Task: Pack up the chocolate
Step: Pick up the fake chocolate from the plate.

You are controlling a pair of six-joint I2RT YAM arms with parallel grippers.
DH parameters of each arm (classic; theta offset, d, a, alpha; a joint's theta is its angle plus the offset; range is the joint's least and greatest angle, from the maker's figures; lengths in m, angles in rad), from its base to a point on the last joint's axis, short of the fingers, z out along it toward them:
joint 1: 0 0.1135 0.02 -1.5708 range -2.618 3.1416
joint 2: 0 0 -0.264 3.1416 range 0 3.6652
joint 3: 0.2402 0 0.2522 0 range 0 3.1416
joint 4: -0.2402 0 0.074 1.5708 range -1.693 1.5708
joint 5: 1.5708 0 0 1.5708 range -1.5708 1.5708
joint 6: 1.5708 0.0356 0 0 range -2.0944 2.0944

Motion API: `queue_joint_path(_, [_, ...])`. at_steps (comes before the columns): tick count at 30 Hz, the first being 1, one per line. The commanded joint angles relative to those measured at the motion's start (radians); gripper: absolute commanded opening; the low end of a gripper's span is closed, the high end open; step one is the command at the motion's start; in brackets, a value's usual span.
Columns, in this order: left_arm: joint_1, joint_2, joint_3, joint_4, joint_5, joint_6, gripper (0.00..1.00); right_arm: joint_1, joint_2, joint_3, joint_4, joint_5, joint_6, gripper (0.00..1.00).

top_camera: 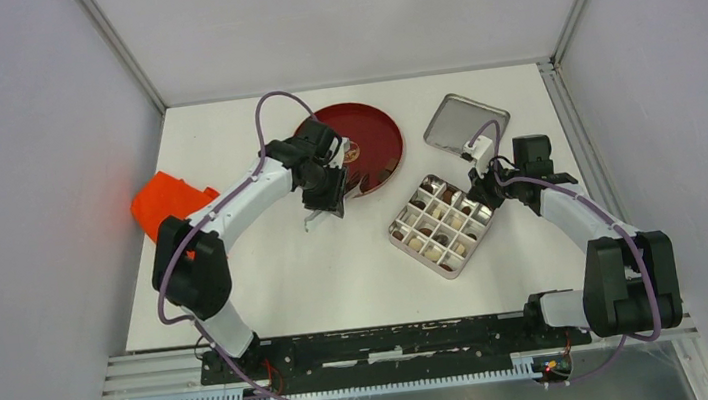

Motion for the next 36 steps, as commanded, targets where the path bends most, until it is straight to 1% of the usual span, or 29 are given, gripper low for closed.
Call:
queue_joint_path(1, [-0.007,0.010,0.060,-0.004,-0.019,0.053,0.41,-0.004,-0.028,0.022,0.038,-0.039,0.004,0.00])
queue_joint_path(4, [-0.009,0.017,0.070,-0.016,-0.029,0.057,0.38,-0.005,-0.028,0.022,0.039,-0.039,0.004,0.00])
queue_joint_path(5, [-0.009,0.021,0.074,-0.018,-0.033,0.058,0.35,-0.004,-0.027,0.022,0.040,-0.039,0.004,0.00])
queue_joint_path(7, [-0.009,0.029,0.084,-0.026,-0.040,0.060,0.24,-0.005,-0.029,0.024,0.039,-0.039,0.004,0.00])
queue_joint_path(9, [-0.010,0.035,0.092,-0.028,-0.049,0.061,0.07,-0.005,-0.029,0.023,0.039,-0.038,0.003,0.00])
queue_joint_path(10, [-0.010,0.037,0.094,-0.028,-0.056,0.060,0.03,-0.005,-0.030,0.023,0.038,-0.038,0.002,0.00])
queue_joint_path(17, [-0.008,0.018,0.117,-0.025,-0.082,0.059,0.02,-0.005,-0.031,0.022,0.038,-0.039,0.004,0.00])
queue_joint_path(36, [0.000,-0.019,0.132,0.001,-0.076,0.048,0.02,-0.004,-0.031,0.021,0.042,-0.045,0.010,0.00])
